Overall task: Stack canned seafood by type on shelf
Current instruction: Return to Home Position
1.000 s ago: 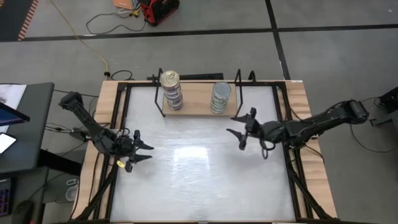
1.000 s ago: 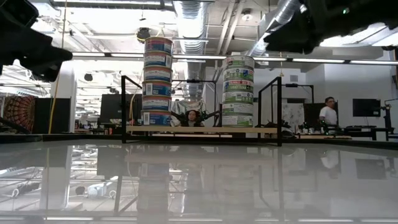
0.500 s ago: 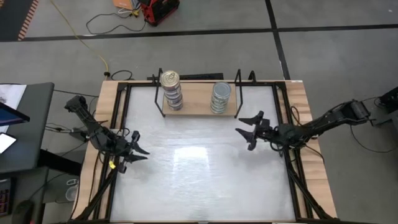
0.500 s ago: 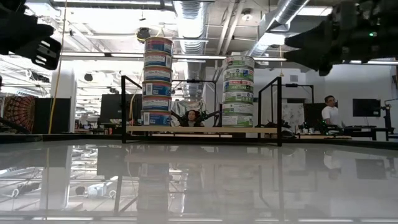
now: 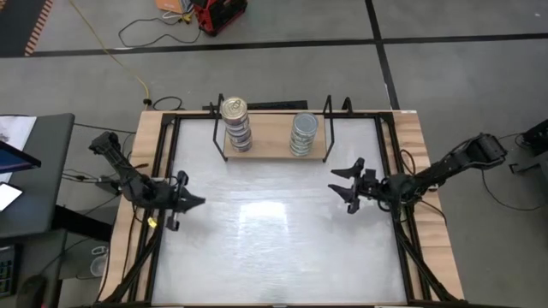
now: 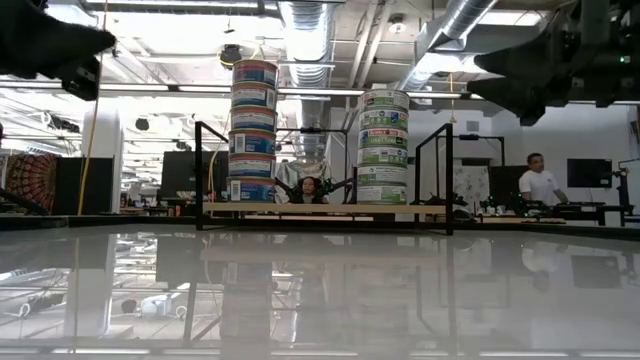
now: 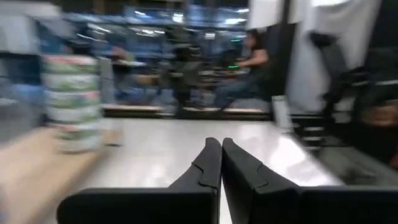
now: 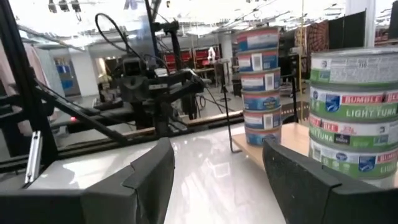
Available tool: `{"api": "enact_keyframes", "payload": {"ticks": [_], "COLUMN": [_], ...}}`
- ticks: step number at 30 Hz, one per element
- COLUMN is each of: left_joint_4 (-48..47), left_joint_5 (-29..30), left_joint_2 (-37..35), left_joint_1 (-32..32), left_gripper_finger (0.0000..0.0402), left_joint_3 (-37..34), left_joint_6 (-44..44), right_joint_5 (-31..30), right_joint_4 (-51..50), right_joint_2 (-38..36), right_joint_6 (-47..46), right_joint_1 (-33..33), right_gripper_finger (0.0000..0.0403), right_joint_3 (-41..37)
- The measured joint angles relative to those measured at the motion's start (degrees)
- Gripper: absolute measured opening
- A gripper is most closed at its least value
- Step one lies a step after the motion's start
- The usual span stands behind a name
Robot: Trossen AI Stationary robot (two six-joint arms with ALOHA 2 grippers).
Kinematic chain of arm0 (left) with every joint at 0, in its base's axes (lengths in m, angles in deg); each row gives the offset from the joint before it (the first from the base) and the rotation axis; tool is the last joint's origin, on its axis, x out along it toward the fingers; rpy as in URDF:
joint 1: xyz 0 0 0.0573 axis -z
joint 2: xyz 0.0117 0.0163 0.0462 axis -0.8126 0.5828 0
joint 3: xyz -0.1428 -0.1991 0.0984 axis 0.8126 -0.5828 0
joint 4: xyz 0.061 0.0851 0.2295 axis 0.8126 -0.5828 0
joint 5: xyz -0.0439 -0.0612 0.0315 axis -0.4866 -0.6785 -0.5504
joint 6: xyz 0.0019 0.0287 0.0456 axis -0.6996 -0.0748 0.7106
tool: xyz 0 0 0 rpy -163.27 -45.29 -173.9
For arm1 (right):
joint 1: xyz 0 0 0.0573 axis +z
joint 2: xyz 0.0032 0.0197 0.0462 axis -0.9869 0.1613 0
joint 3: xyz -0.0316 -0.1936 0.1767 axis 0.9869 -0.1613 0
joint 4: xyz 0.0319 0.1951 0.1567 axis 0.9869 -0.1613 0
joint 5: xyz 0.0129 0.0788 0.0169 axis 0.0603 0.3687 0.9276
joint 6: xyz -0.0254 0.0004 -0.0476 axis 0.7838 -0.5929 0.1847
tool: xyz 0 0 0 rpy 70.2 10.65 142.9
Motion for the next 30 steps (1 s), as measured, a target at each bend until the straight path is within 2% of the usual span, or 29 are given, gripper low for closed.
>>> {"api": "enact_keyframes", "payload": {"ticks": [3, 5, 8, 11, 14, 17, 21, 26, 30], "left_joint_4": [-4.07, -7.69, -7.12, -7.01, -6.94, -6.60, -6.12, -6.46, -9.24], "left_joint_5": [6.12, 7.50, 7.10, 2.60, -1.63, -9.77, -19.88, -28.65, -36.28], "left_joint_2": [-0.05, 0.08, -0.11, -0.12, -0.12, -0.10, -0.10, -0.12, -0.10], "left_joint_1": [-0.02, -0.67, -2.97, -6.96, -12.69, -19.76, -29.94, -41.99, -49.11], "left_gripper_finger": [0.0006, 0.0006, 0.0007, 0.0007, 0.0007, 0.0007, 0.0007, 0.0007, 0.0007], "left_joint_3": [-0.02, -0.02, -0.02, -0.04, -0.04, -0.04, -0.04, -0.09, -0.09], "left_joint_6": [0.95, 0.77, 0.57, 0.18, -0.67, -0.50, -0.79, -2.00, -4.08], "right_joint_5": [1.92, 7.23, 13.23, 16.58, 25.53, 32.02, 35.06, 39.40, 43.46], "right_joint_4": [0.77, 1.92, 2.08, 1.43, 3.07, 4.63, 4.31, 4.38, 3.15], "right_joint_2": [-0.05, -0.03, -0.16, 0.71, 1.83, 2.62, 3.03, 3.01, 2.99], "right_joint_6": [1.18, 1.59, 1.18, 0.64, -2.35, -4.86, -5.96, -6.49, -7.17], "right_joint_1": [-0.94, -3.33, -9.26, -16.79, -25.10, -31.55, -37.29, -44.23, -49.59], "right_gripper_finger": [0.0269, 0.0269, 0.0269, 0.0269, 0.0269, 0.0269, 0.0269, 0.0269, 0.0269], "right_joint_3": [0.00, -0.02, -0.02, -0.04, -0.07, -0.07, -0.09, -0.11, -0.11]}}
